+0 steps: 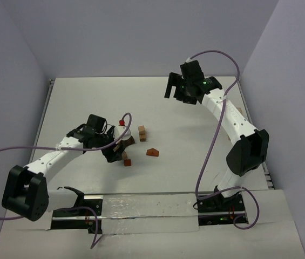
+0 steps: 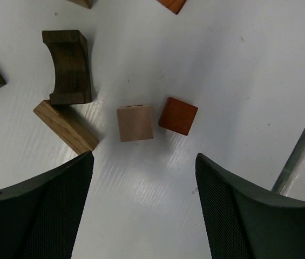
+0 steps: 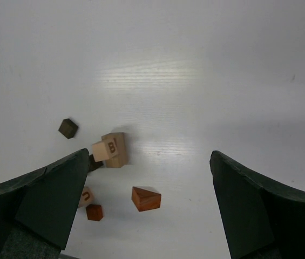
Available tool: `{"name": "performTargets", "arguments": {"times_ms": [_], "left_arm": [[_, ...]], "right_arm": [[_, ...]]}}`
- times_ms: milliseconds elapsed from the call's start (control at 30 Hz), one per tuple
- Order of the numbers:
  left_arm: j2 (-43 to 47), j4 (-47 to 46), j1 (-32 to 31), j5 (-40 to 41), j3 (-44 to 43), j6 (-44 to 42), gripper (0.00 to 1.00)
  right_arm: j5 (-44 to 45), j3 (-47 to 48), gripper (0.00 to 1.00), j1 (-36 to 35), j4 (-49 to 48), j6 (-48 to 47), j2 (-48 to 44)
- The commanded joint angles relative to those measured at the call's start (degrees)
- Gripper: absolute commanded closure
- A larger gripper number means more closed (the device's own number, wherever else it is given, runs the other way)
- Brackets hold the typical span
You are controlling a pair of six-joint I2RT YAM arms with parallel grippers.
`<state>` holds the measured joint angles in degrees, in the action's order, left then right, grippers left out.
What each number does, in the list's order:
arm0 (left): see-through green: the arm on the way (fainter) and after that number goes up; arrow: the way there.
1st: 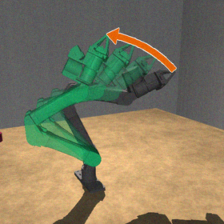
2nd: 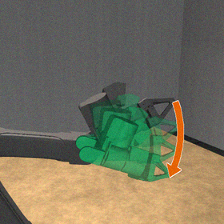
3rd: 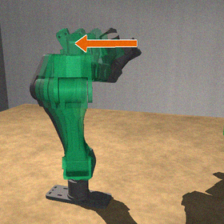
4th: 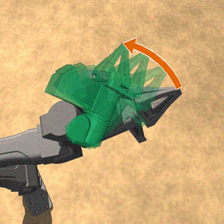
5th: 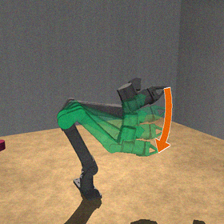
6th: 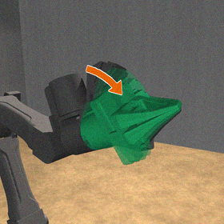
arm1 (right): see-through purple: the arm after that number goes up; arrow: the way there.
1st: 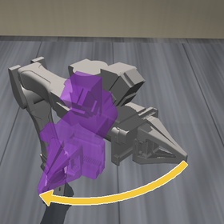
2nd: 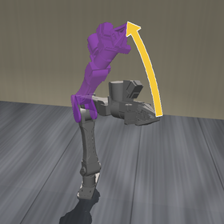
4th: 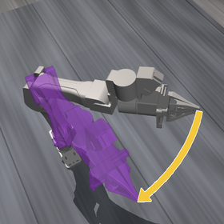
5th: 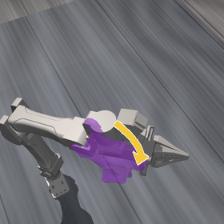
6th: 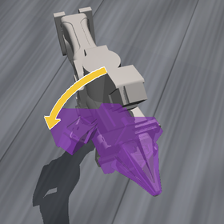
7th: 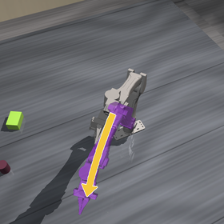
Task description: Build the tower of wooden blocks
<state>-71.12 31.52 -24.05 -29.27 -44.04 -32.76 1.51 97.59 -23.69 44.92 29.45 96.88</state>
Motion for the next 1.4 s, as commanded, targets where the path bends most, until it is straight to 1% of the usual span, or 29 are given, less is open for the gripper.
{"name": "performTargets", "arguments": {"times_ms": [0,133,367,467,667,833,1000,1067,1133,1167,1267,1300,1367], "left_arm": [[-3.8,-2.8,-2.0,5.8,-4.2,4.8,0.19],[-6.9,-3.3,-3.5,6.9,-5.6,6.1,0.21],[-10.9,-5.5,-6.2,8.7,-5.3,8.0,0.25],[-12.4,-5.9,-6.8,9.2,-5.4,8.8,0.27],[-14.5,-6.9,-7.8,10.9,-4.7,9.7,0.3],[-15.5,-7.6,-8.3,11.9,-4.6,10.5,0.37],[-15.2,-7.7,-8.4,13.1,-4.6,11.0,0.51],[-14.9,-7.4,-8.5,13.7,-4.9,11.8,0.7],[-14.2,-7.2,-8.4,14.9,-5.2,12.7,0.93],[-13.7,-7.0,-8.5,15.6,-5.4,13.6,0.99],[-10.1,-5.2,-8.8,16.4,-8.1,16.1,1.0],[-8.8,-3.9,-9.1,16.6,-9.5,18.3,1.0],[-6.5,-2.6,-9.9,19.9,-14.0,24.5,1.0]], "right_arm": [[-1.2,-2.1,0.0,1.3,-1.6,-0.8,-2.8],[-1.2,-2.5,0.0,1.7,-1.8,-0.9,-2.7],[-2.9,-3.2,0.0,2.2,-1.8,-0.9,-2.3],[-3.2,-3.3,0.0,2.4,-1.8,-0.9,-2.2],[-3.4,-3.4,0.0,2.4,-1.9,-0.9,-2.2],[-4.0,-3.5,0.0,2.5,-2.0,-0.9,-2.1],[-4.1,-3.7,0.0,2.6,-2.1,-0.9,-2.2],[-4.0,-3.7,0.0,2.5,-2.1,-1.0,-2.4],[-3.3,-3.7,0.0,2.5,-1.9,-1.2,-2.5],[-3.1,-3.2,0.0,2.6,-1.6,-1.4,-2.4],[-2.1,-0.4,0.0,2.6,0.3,-2.1,-1.9],[-1.6,1.2,0.0,2.8,1.5,-2.4,-1.6],[0.2,2.3,0.0,3.0,2.2,-2.6,-1.4]]}}
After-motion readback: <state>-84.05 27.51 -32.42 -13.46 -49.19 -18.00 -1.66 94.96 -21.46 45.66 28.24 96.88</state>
